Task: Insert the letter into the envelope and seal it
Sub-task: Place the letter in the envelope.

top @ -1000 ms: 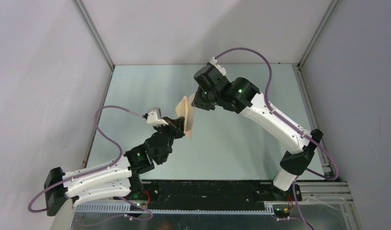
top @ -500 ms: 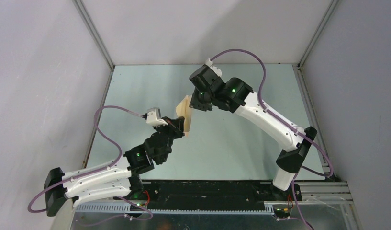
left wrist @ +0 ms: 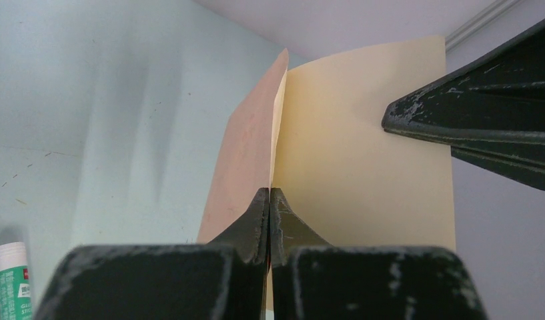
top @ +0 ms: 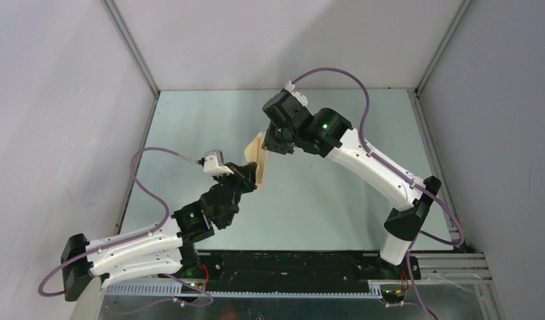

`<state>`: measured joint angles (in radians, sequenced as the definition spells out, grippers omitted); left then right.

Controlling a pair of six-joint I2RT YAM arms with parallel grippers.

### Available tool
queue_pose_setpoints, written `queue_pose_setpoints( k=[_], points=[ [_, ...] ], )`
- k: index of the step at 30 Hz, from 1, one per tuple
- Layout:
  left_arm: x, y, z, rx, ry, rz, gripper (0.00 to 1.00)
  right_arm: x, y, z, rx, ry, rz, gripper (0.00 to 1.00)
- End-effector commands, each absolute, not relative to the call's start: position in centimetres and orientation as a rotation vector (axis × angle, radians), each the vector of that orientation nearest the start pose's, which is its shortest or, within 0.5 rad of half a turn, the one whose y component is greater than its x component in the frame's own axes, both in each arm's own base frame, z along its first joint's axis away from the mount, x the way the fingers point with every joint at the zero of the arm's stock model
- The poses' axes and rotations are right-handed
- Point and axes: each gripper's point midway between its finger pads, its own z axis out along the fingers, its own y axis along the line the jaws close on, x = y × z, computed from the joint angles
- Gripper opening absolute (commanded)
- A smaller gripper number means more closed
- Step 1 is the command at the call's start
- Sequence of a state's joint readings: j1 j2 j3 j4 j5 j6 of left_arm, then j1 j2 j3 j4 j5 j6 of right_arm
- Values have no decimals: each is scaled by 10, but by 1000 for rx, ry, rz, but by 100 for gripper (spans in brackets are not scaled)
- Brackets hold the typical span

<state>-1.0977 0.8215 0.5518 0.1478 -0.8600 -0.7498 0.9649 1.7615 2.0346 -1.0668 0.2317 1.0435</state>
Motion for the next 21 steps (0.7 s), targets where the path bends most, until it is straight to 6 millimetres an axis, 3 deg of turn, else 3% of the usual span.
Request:
queue_pose_setpoints(
  k=[1, 7, 21],
  points=[
    [236, -209, 252, -369, 1623, -691, 0, 266, 379, 329, 218, 2374, 796, 0],
    [236, -209, 252, -368, 1624, -688, 0, 265, 382, 333, 233, 2369, 863, 0],
    [235, -208, 254, -369, 1618, -696, 0, 266, 385, 316, 287, 2402, 927, 0]
  ],
)
